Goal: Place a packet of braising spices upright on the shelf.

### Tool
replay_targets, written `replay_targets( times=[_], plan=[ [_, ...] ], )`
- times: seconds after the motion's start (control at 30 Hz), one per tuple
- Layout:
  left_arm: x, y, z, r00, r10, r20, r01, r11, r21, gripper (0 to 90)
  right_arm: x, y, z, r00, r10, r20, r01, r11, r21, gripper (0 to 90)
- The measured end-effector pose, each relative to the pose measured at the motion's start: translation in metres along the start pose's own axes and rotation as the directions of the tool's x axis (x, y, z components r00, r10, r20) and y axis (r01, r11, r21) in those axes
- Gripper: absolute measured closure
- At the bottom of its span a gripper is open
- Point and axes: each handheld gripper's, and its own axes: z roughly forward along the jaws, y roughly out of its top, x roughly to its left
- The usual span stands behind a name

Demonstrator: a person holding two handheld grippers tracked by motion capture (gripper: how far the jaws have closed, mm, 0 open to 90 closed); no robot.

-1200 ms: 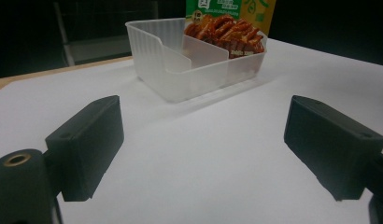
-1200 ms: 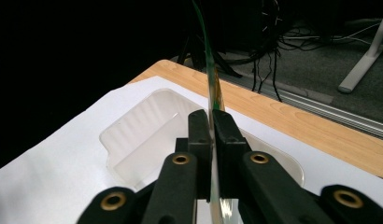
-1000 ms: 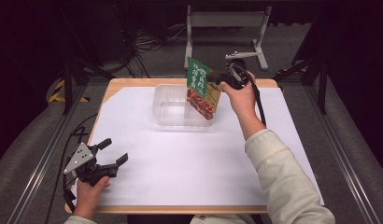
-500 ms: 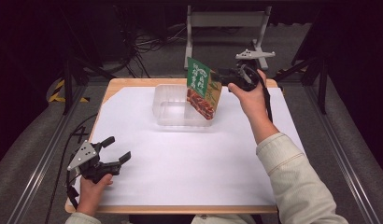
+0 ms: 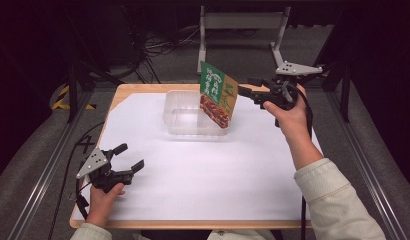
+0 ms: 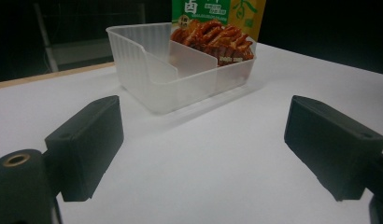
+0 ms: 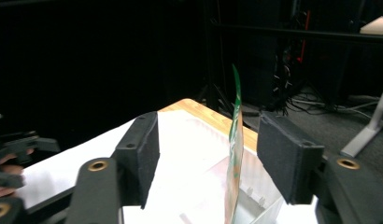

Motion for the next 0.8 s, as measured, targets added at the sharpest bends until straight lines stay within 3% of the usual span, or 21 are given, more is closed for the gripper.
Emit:
replay_targets(
  times=[0.13, 0.23, 0.5, 0.8],
  plan=[
    [0.000, 0.001, 0.006, 0.9999, 0.009, 0.012, -0.009, 1.0000, 0.004, 12.5, 0.004, -0.006, -0.021, 0.9989, -0.044, 0.018, 0.044, 0.999, -0.022, 31.8],
    [-0.001, 0.002, 0.009, 0.9997, 0.018, 0.019, -0.018, 0.9998, 0.013, 12.5, 0.005, -0.010, -0.029, 0.9986, -0.049, 0.018, 0.050, 0.998, -0.033, 29.8],
    [-0.001, 0.003, 0.014, 0.9993, 0.022, 0.029, -0.023, 0.9996, 0.019, 12.6, 0.003, -0.021, -0.049, 0.9986, -0.033, 0.041, 0.035, 0.998, -0.047, 29.3],
    [-0.001, 0.003, 0.013, 0.9995, 0.020, 0.025, -0.021, 0.9996, 0.018, 12.5, -0.002, -0.044, -0.057, 0.9990, -0.018, 0.040, 0.018, 1.000, -0.006, 27.6]
  ],
)
